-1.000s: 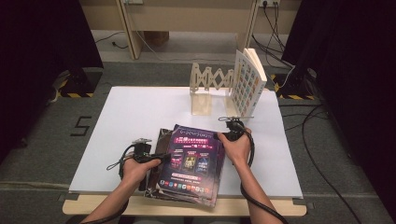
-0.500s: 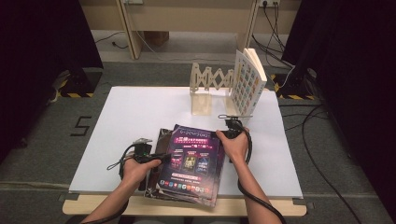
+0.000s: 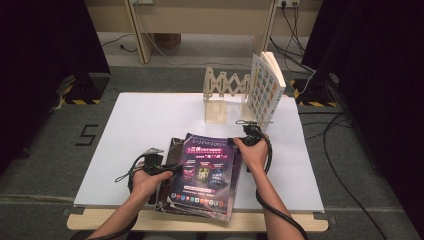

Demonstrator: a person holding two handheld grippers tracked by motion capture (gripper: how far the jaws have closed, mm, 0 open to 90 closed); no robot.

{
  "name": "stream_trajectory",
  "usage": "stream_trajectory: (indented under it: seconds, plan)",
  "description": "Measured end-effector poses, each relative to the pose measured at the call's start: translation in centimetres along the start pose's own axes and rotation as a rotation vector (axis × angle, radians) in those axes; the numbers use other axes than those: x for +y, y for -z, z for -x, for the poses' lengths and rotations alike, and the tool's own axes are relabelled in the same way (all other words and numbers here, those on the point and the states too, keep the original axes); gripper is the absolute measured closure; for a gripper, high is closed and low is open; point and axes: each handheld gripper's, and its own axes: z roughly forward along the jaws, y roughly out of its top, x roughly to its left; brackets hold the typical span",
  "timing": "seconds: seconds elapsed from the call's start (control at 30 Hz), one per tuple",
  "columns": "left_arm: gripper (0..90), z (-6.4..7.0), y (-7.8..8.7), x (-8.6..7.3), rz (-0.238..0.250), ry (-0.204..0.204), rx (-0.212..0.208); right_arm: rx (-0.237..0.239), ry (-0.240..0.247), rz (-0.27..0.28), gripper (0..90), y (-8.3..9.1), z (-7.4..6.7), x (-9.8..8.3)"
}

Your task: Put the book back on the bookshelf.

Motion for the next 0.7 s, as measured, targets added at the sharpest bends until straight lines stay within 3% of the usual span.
stream_trajectory:
  seconds: [0.13,0.27,0.33,0.37,0.7]
  plan:
    - [67.6,-0.1,0.1,0.0,0.002,0.005,0.003,0.027,-0.008,0.030,65.0,0.6,-0.2,0.1]
    - [67.8,0.0,0.1,-0.1,0.009,0.003,0.007,0.138,-0.073,-0.073,63.6,0.2,0.0,-0.7]
    - [67.8,0.0,0.1,-0.1,0.009,0.002,0.007,0.125,-0.048,-0.041,64.4,0.0,-0.1,-1.3]
    - [67.8,0.0,0.1,-0.2,0.011,0.004,0.008,0.124,-0.065,-0.039,64.5,0.0,-0.1,-1.4]
    - [67.6,0.0,0.2,-0.2,0.016,-0.013,0.015,0.137,-0.036,-0.043,77.2,1.4,-1.3,-0.5]
